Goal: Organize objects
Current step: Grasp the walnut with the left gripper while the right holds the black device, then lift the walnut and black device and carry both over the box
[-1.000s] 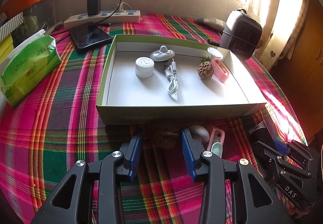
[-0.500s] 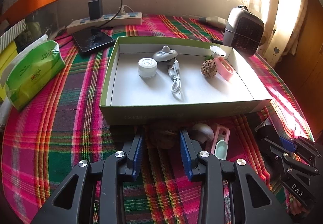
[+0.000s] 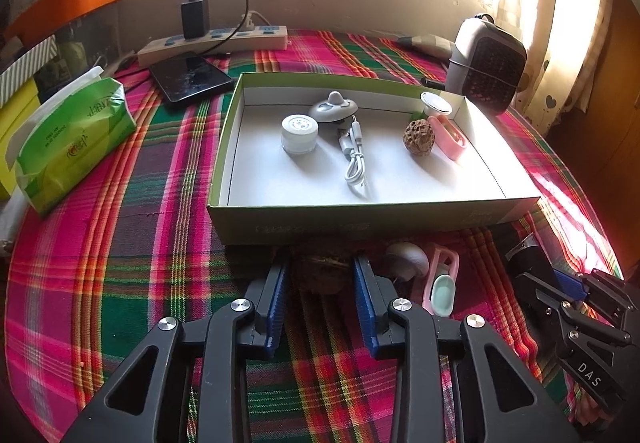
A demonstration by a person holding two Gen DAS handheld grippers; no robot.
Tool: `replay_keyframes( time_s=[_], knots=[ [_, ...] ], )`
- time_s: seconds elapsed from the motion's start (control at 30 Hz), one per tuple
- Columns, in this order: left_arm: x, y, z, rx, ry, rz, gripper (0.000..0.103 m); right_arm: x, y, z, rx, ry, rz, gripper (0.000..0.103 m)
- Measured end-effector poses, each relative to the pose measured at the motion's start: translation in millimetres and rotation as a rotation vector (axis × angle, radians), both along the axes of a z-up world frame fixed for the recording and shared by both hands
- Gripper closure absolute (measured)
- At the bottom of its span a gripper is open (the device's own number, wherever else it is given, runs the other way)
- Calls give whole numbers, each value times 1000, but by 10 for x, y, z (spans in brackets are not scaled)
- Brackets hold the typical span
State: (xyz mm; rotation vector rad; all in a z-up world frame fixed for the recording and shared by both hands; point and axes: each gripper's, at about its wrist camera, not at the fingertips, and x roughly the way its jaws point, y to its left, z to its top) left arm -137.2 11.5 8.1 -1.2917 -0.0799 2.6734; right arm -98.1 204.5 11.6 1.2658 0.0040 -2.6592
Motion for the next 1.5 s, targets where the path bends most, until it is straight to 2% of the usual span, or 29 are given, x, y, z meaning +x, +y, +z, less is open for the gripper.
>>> replay_keyframes(
  time_s=[0.43,0.57,1.5],
  knots=[
    [107,15,87,-21,48,-7,74,3,-18,5,-9,4,10,78],
    [176,35,150,-55,89,-5,74,11,-46,22,-14,9,22,78],
    [274,6,325,-40,136,-19,74,-55,-247,275,-71,45,100,78]
  ],
)
